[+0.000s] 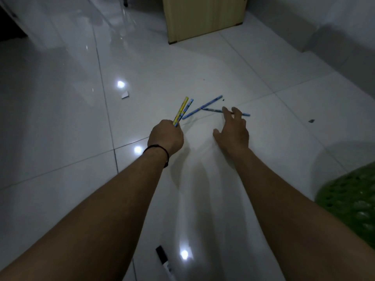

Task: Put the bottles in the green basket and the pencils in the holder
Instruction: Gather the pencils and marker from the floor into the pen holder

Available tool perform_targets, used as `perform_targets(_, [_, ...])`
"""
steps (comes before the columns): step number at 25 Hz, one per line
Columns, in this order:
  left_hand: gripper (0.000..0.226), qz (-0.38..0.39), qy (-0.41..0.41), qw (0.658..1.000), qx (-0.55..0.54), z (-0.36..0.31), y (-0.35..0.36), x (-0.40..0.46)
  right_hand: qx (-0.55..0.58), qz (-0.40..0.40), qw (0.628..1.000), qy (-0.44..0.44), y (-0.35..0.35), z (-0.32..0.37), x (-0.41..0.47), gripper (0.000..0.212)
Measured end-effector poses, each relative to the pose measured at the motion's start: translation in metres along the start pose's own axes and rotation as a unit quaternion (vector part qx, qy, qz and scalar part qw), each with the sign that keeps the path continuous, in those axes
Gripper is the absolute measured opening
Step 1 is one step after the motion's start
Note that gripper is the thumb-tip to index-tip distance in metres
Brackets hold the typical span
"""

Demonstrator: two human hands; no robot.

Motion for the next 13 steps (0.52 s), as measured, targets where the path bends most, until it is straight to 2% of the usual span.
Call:
perform_targets(3, [0.017, -0.026, 0.089, 0.989, 0.116, -0.022, 0.007, 0.017, -0.038, -0.021, 0.999, 0.001, 0.002, -0.013, 0.017, 0.075])
perform_targets(6, [0.025, -0.020, 0.128, 0.976, 0.178, -0.033, 0.022, 0.030, -0.121, -0.071, 0.990, -0.025, 0.008, -0.026, 0.021, 0.065])
perform_targets(10, [0.038, -0.007, 0.124, 0.968, 0.218, -0.035, 0.037, 0.050, -0.087, -0.143, 0.984, -0.066, 0.010, -0.028, 0.020, 0.028])
perform_targets(13, [0.042, 0.004, 0.111, 0.963, 0.244, -0.033, 0.037, 0.066, -0.072, -0.141, 0.986, -0.061, 0.007, -0.030, 0.020, 0.009])
Point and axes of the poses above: each hand's wrist, its own x-axis towards the middle knuckle, its own y-axis out of the palm, z = x × y, the point moved 3 cm from there along x, towards the middle knuckle, and after that the axes turned 8 degrees about z, right-handed, at the moved point
